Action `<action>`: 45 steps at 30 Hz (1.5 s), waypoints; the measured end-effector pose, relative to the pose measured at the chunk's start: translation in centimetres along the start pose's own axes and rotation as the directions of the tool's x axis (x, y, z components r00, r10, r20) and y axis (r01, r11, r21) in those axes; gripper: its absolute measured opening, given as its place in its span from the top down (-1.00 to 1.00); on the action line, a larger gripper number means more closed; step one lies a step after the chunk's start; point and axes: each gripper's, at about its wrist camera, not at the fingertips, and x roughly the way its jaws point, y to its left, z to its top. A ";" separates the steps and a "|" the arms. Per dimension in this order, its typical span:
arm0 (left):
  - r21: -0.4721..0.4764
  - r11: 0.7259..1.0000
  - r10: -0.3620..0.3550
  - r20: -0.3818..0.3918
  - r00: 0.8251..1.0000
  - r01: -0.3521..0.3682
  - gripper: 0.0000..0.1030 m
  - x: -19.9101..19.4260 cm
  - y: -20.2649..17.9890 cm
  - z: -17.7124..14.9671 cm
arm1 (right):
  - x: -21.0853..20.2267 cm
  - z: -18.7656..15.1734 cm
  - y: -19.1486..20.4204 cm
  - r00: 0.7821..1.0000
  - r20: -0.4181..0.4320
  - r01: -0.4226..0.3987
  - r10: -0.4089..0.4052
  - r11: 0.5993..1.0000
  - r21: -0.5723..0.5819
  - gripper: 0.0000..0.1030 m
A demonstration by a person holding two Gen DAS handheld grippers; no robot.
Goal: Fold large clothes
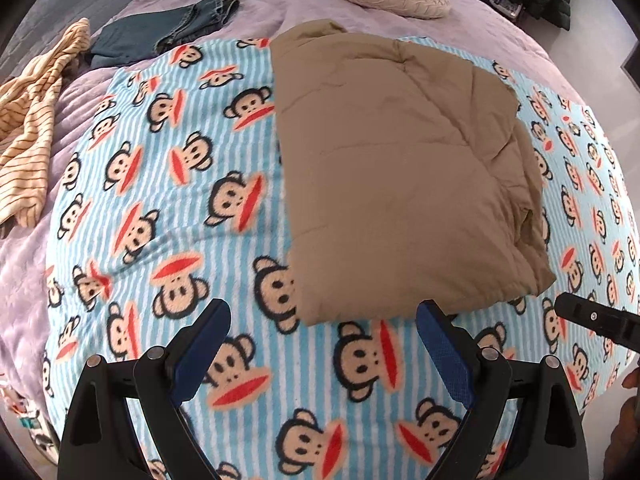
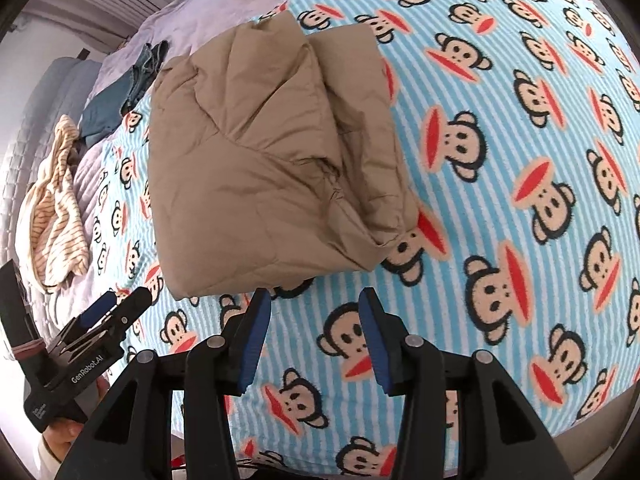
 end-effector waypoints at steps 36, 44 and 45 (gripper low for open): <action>-0.123 0.992 0.018 -0.018 1.000 -0.020 -0.84 7.5 -1.3 0.7 | 7.4 1.0 -4.0 0.989 -0.087 0.118 -0.124 0.991 -0.067 -0.06; -0.096 0.995 0.008 0.012 1.000 -0.007 -0.84 2.3 -1.9 -0.6 | 0.9 0.0 -4.2 0.997 -0.021 0.078 -0.079 0.994 -0.074 -0.25; -0.094 0.996 0.007 0.018 1.000 -0.005 -0.84 1.6 -2.0 -0.7 | 0.2 0.0 -4.2 0.997 -0.009 0.076 -0.077 0.994 -0.074 -0.30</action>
